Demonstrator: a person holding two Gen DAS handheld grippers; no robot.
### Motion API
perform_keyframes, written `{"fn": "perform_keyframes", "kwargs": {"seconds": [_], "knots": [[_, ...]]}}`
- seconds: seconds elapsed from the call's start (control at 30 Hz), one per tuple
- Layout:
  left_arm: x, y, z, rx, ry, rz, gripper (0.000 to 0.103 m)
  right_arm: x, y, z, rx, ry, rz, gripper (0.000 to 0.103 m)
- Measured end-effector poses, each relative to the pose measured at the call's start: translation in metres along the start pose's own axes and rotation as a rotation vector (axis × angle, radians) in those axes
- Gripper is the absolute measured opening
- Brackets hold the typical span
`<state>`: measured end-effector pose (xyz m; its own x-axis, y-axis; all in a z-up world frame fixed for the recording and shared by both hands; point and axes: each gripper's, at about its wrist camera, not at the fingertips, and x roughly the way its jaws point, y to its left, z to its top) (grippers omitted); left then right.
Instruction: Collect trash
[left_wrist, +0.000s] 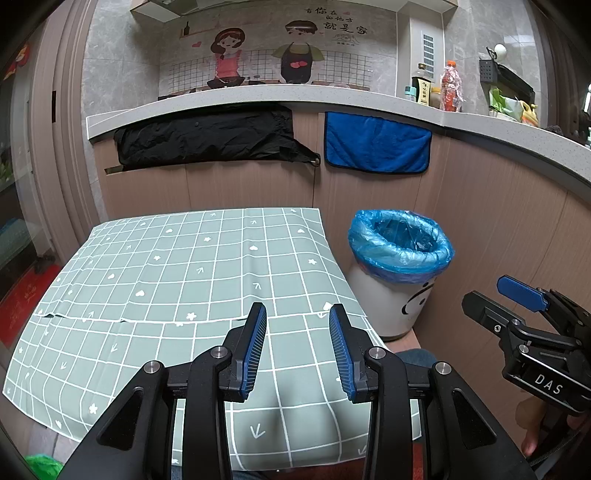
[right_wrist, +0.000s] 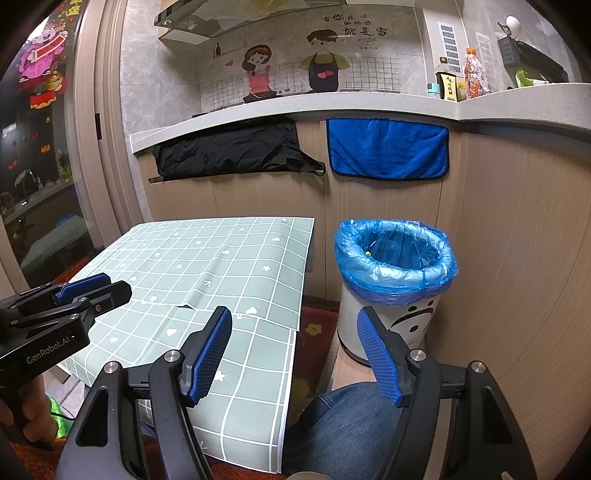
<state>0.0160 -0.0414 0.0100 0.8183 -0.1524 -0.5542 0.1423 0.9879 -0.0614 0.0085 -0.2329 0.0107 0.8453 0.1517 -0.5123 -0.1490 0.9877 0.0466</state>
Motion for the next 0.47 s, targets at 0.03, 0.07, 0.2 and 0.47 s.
{"fn": "perform_keyframes", "kwargs": {"seconds": [0.03,0.07,0.2,0.47], "knots": [[0.0001,-0.0002,-0.0001,0.000,0.001,0.000,0.037,0.0001,0.0001,-0.0001,0.000,0.000,0.000,0.068],[0.0002,-0.0001,-0.0001,0.000,0.001,0.001,0.037,0.0000,0.0004,-0.0001,0.000,0.000,0.001,0.068],[-0.0002,0.0000,0.0007,-0.001,0.002,0.001,0.037,-0.0002,0.0006,0.0000,-0.001,-0.001,0.000,0.068],[-0.0004,-0.0008,0.0002,0.001,0.001,-0.001,0.037,0.0002,-0.0001,0.0003,0.000,0.002,0.002,0.068]]}}
